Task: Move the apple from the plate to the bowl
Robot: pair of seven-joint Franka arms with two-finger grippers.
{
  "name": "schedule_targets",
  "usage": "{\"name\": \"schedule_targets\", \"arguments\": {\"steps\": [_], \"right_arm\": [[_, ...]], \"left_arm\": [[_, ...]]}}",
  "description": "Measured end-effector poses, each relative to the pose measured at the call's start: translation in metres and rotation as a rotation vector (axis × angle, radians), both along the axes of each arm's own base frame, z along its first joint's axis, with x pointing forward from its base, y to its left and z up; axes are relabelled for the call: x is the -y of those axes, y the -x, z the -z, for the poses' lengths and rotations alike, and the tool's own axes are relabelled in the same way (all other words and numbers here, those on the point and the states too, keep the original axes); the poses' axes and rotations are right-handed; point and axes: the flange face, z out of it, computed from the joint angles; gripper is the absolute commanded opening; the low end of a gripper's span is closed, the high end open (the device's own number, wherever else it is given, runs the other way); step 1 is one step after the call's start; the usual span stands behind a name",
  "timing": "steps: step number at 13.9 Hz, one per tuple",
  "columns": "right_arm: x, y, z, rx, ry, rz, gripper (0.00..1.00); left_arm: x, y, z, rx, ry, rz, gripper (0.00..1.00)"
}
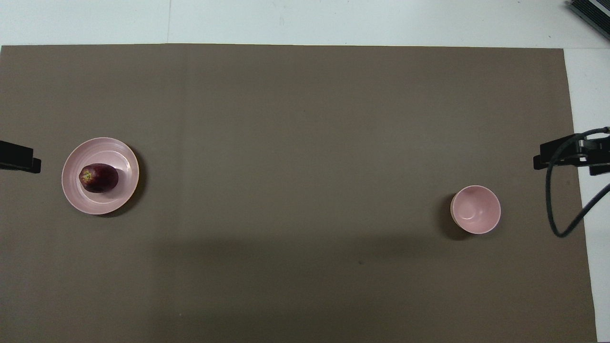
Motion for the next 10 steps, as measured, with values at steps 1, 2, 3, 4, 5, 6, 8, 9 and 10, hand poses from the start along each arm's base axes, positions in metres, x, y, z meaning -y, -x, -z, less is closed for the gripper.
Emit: {"name": "schedule_targets", "arguments": {"steps": [1,2,3,4,5,6,8,9,10], "right_arm": [[0.0,0.0,0.0,0.0,0.0,0.0,1.0],[0.0,0.0,0.0,0.0,0.0,0.0,1.0],[0.0,0.0,0.0,0.0,0.0,0.0,1.0],[0.0,0.0,0.0,0.0,0.0,0.0,1.0],[0.0,0.0,0.0,0.0,0.0,0.0,1.0],[0.0,0.0,0.0,0.0,0.0,0.0,1.0],[0.0,0.0,0.0,0.0,0.0,0.0,1.0],[0.0,0.0,0.0,0.0,0.0,0.0,1.0],[0.0,0.0,0.0,0.0,0.0,0.0,1.0]], "left_arm": [[-0.0001,0.0,0.0,0.0,0.0,0.0,1.0],[-0.0003,0.0,0.0,0.0,-0.001,0.0,1.0],[-0.0008,0.0,0.0,0.0,-0.001,-0.001,1.0],[-0.0016,0.0,0.0,0.0,-0.002,-0.003,1.0],[-0.0022,0.0,0.0,0.0,-0.002,-0.004,1.0],[-0.0026,-0.0001,0.0,0.0,-0.003,-0.004,1.0],[-0.0031,0.0,0.0002,0.0,-0.003,-0.005,1.0],[-0.0038,-0.0001,0.0012,-0.002,-0.003,-0.007,1.0],[-0.0057,-0.0001,0.0033,-0.007,-0.004,-0.012,1.0]]}}
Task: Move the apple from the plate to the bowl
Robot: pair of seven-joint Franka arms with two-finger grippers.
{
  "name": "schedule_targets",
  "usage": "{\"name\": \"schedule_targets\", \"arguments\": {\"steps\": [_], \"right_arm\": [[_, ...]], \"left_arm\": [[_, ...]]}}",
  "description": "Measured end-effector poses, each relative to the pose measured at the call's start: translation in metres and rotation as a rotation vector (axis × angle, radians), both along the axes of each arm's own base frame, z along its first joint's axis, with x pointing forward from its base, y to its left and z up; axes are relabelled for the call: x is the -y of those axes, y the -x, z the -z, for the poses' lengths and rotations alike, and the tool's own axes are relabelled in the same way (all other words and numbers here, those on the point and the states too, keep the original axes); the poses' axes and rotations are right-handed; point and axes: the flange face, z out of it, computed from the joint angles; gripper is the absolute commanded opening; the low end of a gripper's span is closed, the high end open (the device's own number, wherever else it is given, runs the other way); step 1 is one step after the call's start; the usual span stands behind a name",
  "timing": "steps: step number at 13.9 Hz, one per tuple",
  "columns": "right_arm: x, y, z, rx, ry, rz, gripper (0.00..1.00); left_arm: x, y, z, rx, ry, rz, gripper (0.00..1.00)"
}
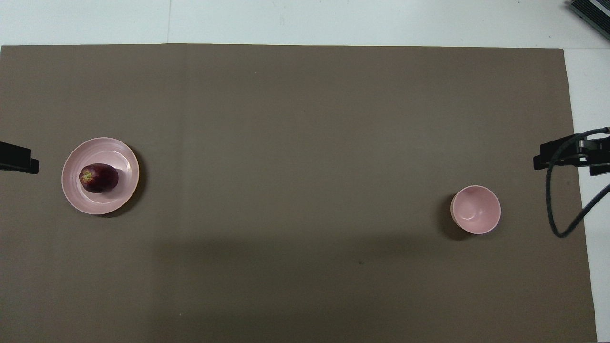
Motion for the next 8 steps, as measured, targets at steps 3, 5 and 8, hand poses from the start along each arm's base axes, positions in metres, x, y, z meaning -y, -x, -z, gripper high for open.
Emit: {"name": "schedule_targets", "arguments": {"steps": [3,5,8], "right_arm": [[0.0,0.0,0.0,0.0,0.0,0.0,1.0],[0.002,0.0,0.0,0.0,0.0,0.004,1.0],[0.01,0.001,0.0,-0.005,0.002,0.018,1.0]], "left_arm": [[-0.016,-0.001,0.017,-0.029,0.0,-0.033,1.0],[-0.03,-0.006,0.034,-0.022,0.0,-0.057,1.0],[-0.05,-0.016,0.067,0.007,0.0,-0.093,1.0]]}}
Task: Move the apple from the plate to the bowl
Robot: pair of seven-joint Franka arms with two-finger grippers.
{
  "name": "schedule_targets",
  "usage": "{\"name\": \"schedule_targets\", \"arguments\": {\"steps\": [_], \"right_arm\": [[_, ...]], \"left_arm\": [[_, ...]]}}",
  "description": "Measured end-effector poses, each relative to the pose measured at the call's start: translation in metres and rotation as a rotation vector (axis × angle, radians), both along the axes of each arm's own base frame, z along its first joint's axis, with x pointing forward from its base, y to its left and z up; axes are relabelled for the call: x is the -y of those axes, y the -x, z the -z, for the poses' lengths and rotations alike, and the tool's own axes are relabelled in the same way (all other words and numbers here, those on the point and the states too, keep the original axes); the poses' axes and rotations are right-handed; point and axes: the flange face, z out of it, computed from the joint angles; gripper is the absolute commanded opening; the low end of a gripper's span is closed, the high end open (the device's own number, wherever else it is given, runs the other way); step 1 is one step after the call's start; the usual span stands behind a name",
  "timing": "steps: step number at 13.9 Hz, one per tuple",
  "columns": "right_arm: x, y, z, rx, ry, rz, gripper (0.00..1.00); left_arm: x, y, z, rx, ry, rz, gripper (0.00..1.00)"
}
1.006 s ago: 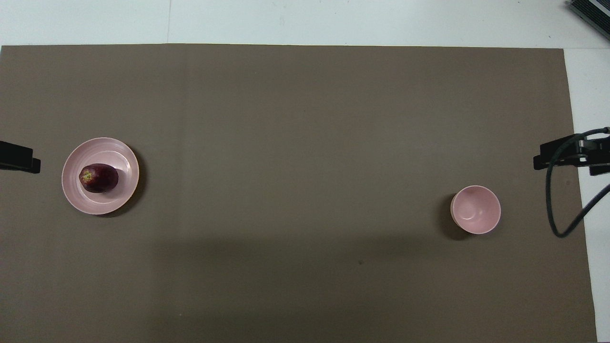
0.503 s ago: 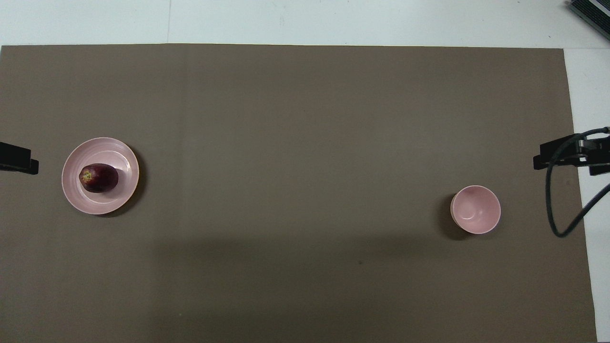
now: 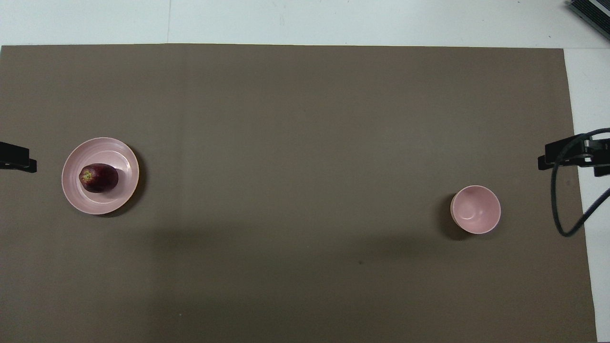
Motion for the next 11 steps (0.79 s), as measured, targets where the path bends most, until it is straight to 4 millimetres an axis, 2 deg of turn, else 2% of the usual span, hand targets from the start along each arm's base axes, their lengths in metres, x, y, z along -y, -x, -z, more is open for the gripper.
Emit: {"name": "schedule_targets", "arguments": {"steps": [3,5,7,11], "right_arm": [[0.001,0.0,0.001,0.0,0.003,0.002,1.0],[0.001,-0.001,0.007,0.029,0.005,0.004,1.0],[0.0,0.001,0.015,0.061,0.009,0.02,1.0],[-0.006,0.006,0.024,0.051,0.01,0.034,1.0]], "left_arm": [[-0.012,-0.006,0.04,0.011,-0.001,-0.025,1.0],[-0.024,-0.006,0.073,0.017,-0.002,-0.066,1.0],[-0.031,-0.011,0.111,0.017,-0.001,-0.104,1.0],[-0.032,-0.023,0.192,0.021,0.002,-0.146,1.0]]}}
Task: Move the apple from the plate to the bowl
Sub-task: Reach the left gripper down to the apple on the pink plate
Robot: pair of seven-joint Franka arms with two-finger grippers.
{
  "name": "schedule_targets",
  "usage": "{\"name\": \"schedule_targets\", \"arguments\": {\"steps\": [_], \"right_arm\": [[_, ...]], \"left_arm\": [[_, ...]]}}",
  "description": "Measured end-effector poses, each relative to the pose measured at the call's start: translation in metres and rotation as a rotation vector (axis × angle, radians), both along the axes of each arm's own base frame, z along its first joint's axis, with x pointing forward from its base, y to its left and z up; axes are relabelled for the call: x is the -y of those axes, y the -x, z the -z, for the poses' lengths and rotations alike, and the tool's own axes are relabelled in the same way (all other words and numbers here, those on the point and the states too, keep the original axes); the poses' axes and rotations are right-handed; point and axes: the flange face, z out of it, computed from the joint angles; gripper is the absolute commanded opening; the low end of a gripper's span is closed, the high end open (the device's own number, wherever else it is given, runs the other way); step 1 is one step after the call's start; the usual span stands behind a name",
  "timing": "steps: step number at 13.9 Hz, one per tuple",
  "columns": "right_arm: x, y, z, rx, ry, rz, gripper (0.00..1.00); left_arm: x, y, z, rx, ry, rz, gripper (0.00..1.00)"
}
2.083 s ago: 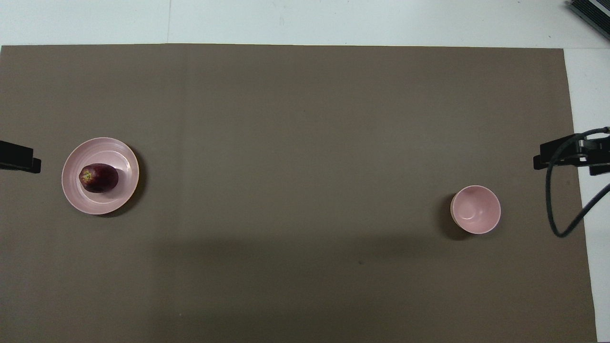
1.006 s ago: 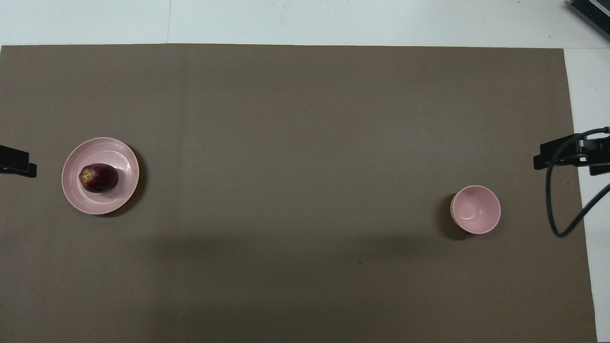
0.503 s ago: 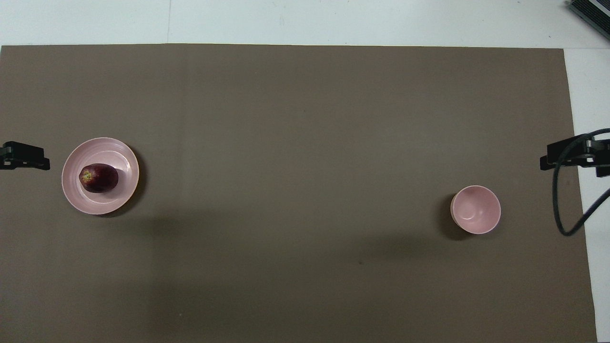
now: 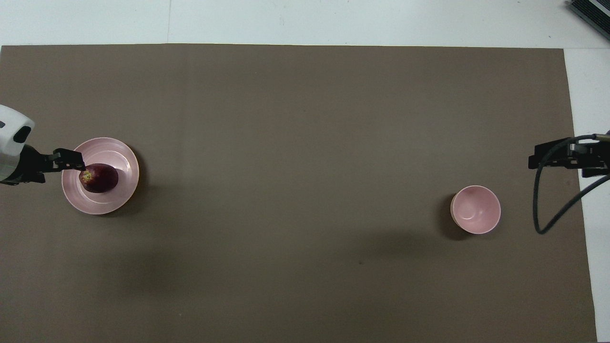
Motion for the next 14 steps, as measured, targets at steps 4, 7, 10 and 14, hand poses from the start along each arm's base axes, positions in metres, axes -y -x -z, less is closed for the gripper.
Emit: {"name": "schedule_targets", "arguments": {"steps": [4,7,10,14], "right_arm": [[-0.006,0.001,0.009,-0.019,0.0,-0.008,1.0],[-0.006,0.001,0.009,-0.024,-0.001,-0.008,1.0],[-0.007,0.004,0.011,-0.043,-0.001,-0.008,1.0],[-0.008,0.001,0.008,-0.014,0.0,-0.009,1.0]], "left_arm": [[0.009,-0.002,0.049,-0.027,0.008,-0.047,1.0],[0.012,-0.001,0.061,-0.03,0.009,-0.051,1.0],[0.019,0.001,0.069,-0.026,0.009,-0.042,1.0],[0.021,0.0,0.069,-0.023,0.009,-0.033,0.0]]}}
